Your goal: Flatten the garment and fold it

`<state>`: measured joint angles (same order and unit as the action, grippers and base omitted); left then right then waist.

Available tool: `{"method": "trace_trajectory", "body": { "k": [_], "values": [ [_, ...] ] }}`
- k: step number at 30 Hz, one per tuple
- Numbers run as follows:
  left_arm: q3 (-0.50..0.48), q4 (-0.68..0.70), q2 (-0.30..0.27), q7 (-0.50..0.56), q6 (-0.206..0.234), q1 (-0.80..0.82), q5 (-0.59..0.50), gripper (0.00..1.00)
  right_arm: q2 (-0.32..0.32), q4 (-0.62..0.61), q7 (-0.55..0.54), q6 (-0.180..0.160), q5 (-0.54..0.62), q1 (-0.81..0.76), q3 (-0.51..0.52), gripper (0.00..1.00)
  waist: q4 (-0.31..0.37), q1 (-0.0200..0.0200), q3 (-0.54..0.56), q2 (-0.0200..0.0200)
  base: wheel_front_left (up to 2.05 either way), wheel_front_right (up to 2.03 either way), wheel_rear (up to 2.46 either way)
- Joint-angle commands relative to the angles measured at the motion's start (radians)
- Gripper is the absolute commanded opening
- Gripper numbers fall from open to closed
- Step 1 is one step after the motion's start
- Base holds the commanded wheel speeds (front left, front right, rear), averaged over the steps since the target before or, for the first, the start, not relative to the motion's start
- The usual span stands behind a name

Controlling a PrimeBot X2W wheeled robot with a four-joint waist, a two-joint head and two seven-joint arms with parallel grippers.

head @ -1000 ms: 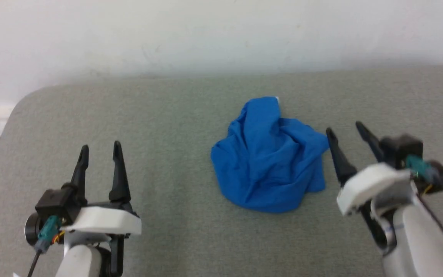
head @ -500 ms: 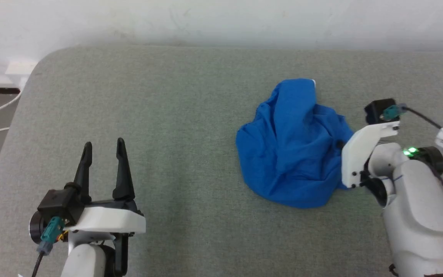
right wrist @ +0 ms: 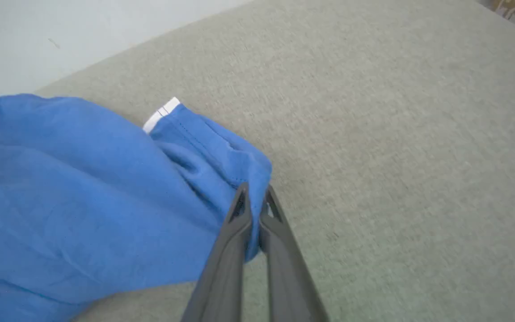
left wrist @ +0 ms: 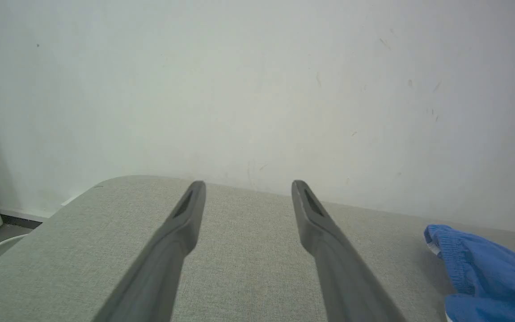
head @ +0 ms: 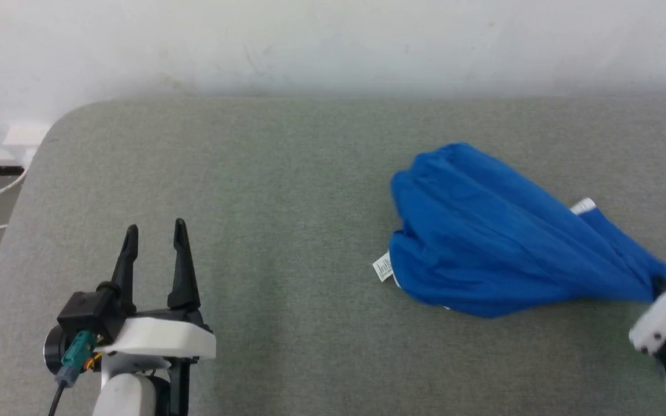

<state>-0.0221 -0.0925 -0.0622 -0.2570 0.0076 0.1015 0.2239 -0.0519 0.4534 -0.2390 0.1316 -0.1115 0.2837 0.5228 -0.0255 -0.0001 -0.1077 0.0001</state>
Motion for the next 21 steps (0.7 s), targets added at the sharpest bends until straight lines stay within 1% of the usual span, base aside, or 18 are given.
{"method": "trace_trajectory", "body": {
  "k": [1,2,3,5,7,10,11,14,17,19,21],
  "values": [
    [-0.002,-0.002,0.005,-0.005,-0.009,-0.01,-0.012,1.0,0.002,0.0,-0.01,-0.001,-0.001,-0.026,0.004,0.08,0.019,0.0001,0.012,-0.0001,0.0,0.0,0.0],
    [-0.002,-0.003,0.006,-0.005,-0.011,-0.012,-0.014,1.0,0.002,-0.001,-0.018,-0.001,-0.001,-0.045,-0.001,0.76,0.025,0.0001,0.013,-0.0001,0.0,0.0,0.0],
    [0.0,-0.002,0.007,-0.005,-0.013,-0.014,-0.015,1.0,0.002,-0.005,-0.025,-0.001,-0.01,-0.06,-0.011,1.0,0.032,0.0001,0.014,-0.0001,0.0,0.0,0.0],
    [0.006,-0.004,0.008,-0.005,-0.017,-0.015,-0.017,1.0,0.002,-0.032,-0.02,-0.001,-0.028,-0.084,-0.035,1.0,0.047,0.0001,0.013,-0.0001,0.0,0.0,0.0],
    [0.016,-0.013,0.008,-0.005,-0.031,-0.004,-0.012,1.0,0.002,-0.077,0.008,-0.001,-0.047,-0.104,-0.074,1.0,0.065,0.0001,0.012,-0.0001,0.0,0.0,0.0],
    [0.072,-0.037,0.01,-0.005,-0.058,0.037,-0.015,1.0,0.002,-0.164,0.072,-0.001,-0.075,-0.134,-0.146,1.0,0.092,0.0001,0.005,-0.0001,0.0,0.0,0.0],
    [0.072,-0.037,0.01,-0.005,-0.058,0.037,-0.015,1.0,0.002,-0.164,0.072,-0.001,-0.075,-0.134,-0.146,1.0,0.092,0.0001,0.005,-0.0001,0.0,0.0,0.0],
    [0.16,-0.081,0.011,0.008,-0.083,0.114,-0.01,1.0,0.002,-0.246,0.131,-0.001,-0.071,-0.17,-0.213,1.0,0.119,0.0001,-0.006,-0.0001,0.0,0.0,0.0],
    [0.257,-0.132,0.011,0.056,-0.096,0.215,0.019,1.0,0.002,-0.302,0.165,-0.001,-0.076,-0.199,-0.258,1.0,0.154,0.0001,-0.023,-0.0001,0.0,0.0,0.0],
    [0.319,-0.174,0.012,0.104,-0.099,0.286,0.056,1.0,0.002,-0.328,0.181,-0.001,-0.086,-0.209,-0.281,1.0,0.181,0.0001,-0.037,-0.0001,0.0,0.0,0.0],
    [0.38,-0.231,0.012,0.182,-0.1,0.352,0.094,1.0,0.002,-0.346,0.185,-0.001,-0.096,-0.214,-0.305,1.0,0.206,0.0001,-0.048,-0.0001,0.0,0.0,0.0]
  ]
}}
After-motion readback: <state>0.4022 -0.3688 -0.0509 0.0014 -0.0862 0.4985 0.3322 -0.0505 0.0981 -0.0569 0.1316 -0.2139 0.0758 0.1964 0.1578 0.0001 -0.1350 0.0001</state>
